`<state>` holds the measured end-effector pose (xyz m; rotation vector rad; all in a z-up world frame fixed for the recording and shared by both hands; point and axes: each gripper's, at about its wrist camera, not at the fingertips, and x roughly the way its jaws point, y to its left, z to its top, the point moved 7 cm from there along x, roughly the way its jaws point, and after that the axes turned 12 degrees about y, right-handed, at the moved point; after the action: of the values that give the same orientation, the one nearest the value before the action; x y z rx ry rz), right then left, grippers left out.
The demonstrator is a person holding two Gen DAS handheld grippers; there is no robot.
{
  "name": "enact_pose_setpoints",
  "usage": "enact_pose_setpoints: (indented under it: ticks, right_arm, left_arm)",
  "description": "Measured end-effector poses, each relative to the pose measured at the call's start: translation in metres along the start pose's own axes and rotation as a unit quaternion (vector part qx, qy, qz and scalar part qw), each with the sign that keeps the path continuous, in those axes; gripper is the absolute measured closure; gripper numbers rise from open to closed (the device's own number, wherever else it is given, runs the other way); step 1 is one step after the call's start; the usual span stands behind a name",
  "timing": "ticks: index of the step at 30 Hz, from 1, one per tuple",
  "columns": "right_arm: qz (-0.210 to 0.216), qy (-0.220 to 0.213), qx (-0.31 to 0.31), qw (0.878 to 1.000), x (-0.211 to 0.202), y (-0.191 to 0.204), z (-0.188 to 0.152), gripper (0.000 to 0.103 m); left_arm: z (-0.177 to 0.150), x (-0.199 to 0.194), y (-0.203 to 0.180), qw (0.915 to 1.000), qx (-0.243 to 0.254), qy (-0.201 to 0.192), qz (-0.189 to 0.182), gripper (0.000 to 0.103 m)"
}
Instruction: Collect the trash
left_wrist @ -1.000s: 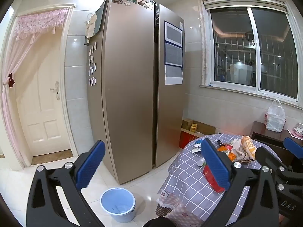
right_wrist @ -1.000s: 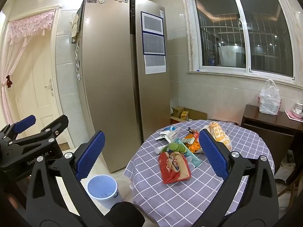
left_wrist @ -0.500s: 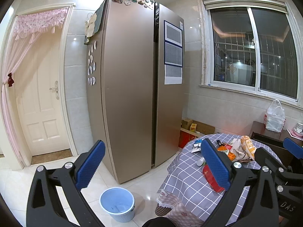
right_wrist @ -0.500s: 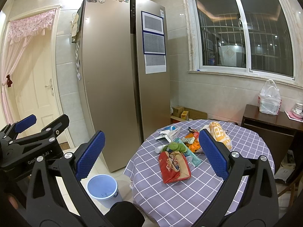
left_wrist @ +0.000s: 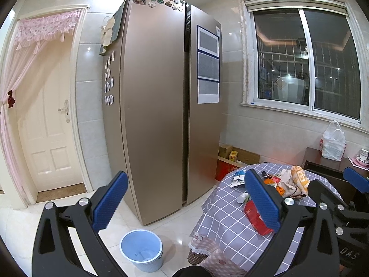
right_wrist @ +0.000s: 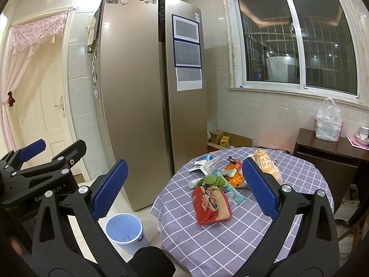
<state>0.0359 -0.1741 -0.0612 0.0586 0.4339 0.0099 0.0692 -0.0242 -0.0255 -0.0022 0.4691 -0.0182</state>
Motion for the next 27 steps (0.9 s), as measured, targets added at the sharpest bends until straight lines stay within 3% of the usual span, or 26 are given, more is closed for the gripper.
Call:
enact_pose_setpoints:
  ticks: [27]
  right_arm:
    - [0.0, 0.002, 0.002, 1.0, 0.0009, -0.0037, 0.0002, 0.006]
  left_arm:
    - [-0.0011, 0.0008, 0.0037, 1.0, -0.001, 0.001, -0.002, 0.004]
